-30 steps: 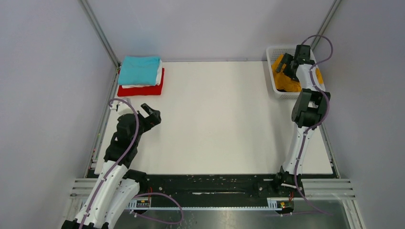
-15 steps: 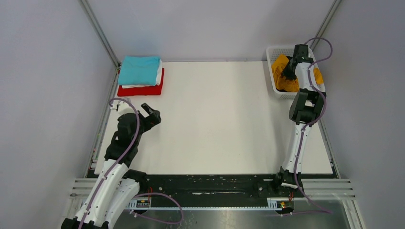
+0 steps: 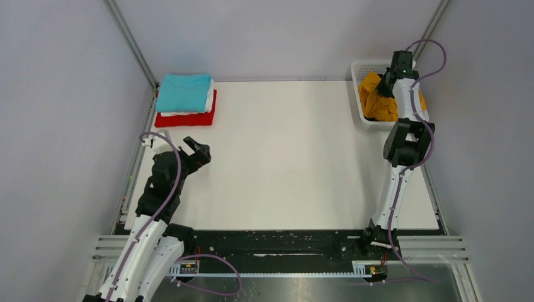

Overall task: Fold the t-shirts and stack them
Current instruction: Grab crumpled tshirt from bin with the right arm, then move the tshirt to the center of the board

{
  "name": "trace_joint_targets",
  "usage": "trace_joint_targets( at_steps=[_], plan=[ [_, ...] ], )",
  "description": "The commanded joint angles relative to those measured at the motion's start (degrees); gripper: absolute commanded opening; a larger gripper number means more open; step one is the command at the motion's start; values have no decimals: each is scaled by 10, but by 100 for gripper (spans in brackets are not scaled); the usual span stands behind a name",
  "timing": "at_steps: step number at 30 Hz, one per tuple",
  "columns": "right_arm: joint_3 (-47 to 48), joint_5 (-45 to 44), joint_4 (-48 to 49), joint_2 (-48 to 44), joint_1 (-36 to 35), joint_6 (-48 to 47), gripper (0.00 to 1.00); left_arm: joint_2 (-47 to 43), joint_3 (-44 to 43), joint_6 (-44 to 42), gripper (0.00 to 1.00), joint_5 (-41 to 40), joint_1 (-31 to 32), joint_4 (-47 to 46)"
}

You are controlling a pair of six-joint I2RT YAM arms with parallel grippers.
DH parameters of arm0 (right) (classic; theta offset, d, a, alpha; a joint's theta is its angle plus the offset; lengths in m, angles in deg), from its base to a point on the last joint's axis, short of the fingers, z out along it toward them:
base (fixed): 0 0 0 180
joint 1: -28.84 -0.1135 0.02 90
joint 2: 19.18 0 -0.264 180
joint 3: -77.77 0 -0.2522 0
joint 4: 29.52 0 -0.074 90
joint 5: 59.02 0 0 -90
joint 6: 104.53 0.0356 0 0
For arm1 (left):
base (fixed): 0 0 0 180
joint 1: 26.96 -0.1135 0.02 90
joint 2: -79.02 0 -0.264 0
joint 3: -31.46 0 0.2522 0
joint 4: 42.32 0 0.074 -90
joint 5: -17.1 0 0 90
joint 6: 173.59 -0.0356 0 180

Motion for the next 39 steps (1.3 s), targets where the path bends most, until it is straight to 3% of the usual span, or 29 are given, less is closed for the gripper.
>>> trace_joint_targets(
  at_steps=[1, 10, 19, 28, 39],
  plan=[
    [-18, 38, 36, -170, -3, 8, 0, -17, -14, 14, 99, -3, 0, -26],
    [-132, 136, 113, -395, -29, 21, 0, -31, -45, 27, 99, -9, 0, 10],
    [-96, 220, 113, -543, -160, 18, 0, -79, -46, 44, 99, -2, 0, 21],
    [5, 358, 86, -532, -313, 64, 0, -111, -57, 84, 99, 1, -1, 70],
    [49, 446, 77, -470, -400, 96, 0, -159, -78, 116, 99, -21, 0, 138]
  ],
)
